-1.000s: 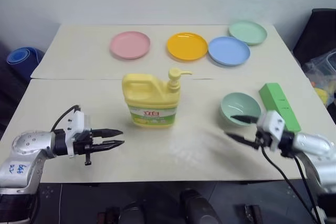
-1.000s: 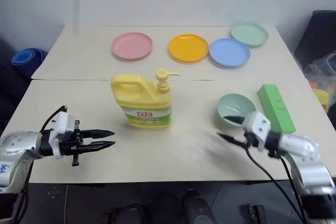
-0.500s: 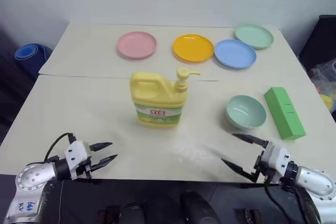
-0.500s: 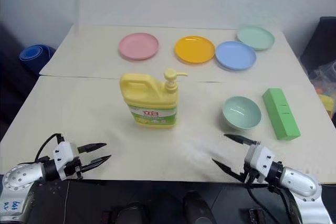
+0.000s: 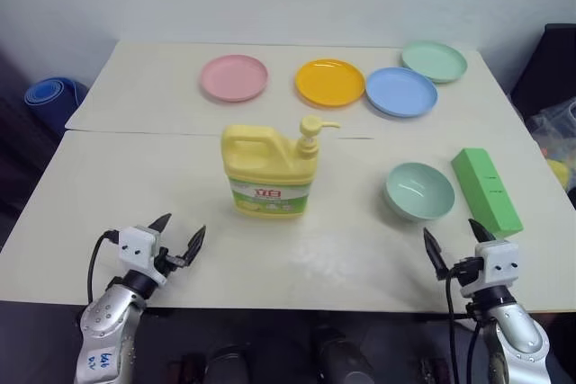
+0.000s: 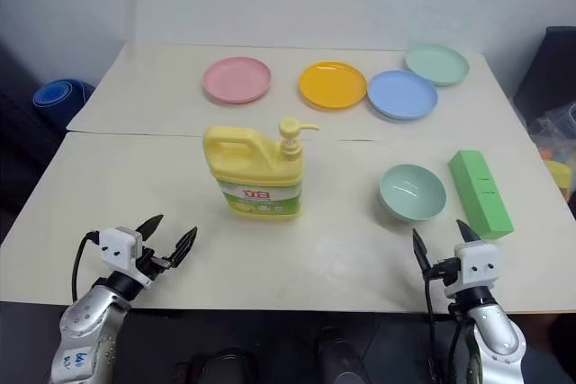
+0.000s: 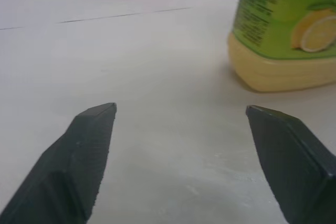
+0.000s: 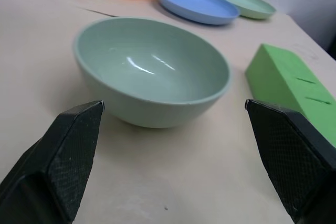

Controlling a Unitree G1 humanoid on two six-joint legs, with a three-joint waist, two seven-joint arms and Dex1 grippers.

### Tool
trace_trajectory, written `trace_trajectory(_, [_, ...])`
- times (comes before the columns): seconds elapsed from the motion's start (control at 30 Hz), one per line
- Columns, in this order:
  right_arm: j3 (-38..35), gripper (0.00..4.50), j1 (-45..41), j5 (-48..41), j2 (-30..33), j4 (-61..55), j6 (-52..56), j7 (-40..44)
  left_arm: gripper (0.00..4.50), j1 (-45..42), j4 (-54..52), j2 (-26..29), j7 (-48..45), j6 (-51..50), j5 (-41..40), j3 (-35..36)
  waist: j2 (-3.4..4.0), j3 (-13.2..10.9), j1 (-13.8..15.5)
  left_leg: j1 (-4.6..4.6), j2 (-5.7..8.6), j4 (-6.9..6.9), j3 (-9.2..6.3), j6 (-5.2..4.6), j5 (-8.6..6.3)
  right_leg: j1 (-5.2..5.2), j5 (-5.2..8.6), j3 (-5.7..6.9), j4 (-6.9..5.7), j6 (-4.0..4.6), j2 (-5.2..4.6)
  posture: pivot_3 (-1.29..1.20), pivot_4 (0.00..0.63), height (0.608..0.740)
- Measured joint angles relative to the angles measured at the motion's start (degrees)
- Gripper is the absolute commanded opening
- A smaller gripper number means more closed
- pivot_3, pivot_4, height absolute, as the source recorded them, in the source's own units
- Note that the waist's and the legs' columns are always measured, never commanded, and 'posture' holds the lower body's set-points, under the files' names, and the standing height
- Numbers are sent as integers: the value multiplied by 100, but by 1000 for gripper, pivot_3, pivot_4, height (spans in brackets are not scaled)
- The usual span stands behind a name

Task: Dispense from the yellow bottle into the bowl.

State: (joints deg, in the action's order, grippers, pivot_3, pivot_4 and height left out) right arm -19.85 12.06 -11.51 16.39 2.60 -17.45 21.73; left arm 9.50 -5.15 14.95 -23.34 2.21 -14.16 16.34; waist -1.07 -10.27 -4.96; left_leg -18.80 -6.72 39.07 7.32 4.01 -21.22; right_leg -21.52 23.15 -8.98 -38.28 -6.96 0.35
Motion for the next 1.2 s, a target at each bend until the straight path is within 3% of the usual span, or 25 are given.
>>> trace_trajectory(0.33, [3,4500,-29,139,-183,224,-56,-545,4483,-5,0,-252,260,-66,-37,-141,0,0,-2,24,1,-15,27,0,0,6,0,-20,1,0,2,0,150,740])
trace_trajectory(0.63, [399,4500,226,257,-278,-126,6,-595,4483,-65,0,-249,265,-67,-42,-170,0,0,-1,40,1,-28,51,1,0,6,0,-46,2,0,5,0,150,740])
trace_trajectory(1.2, [437,4500,288,256,-278,-252,43,-623,4483,-70,-103,-232,253,-193,-53,-177,0,0,-3,51,0,-36,74,1,0,5,0,-64,5,0,8,0,150,740])
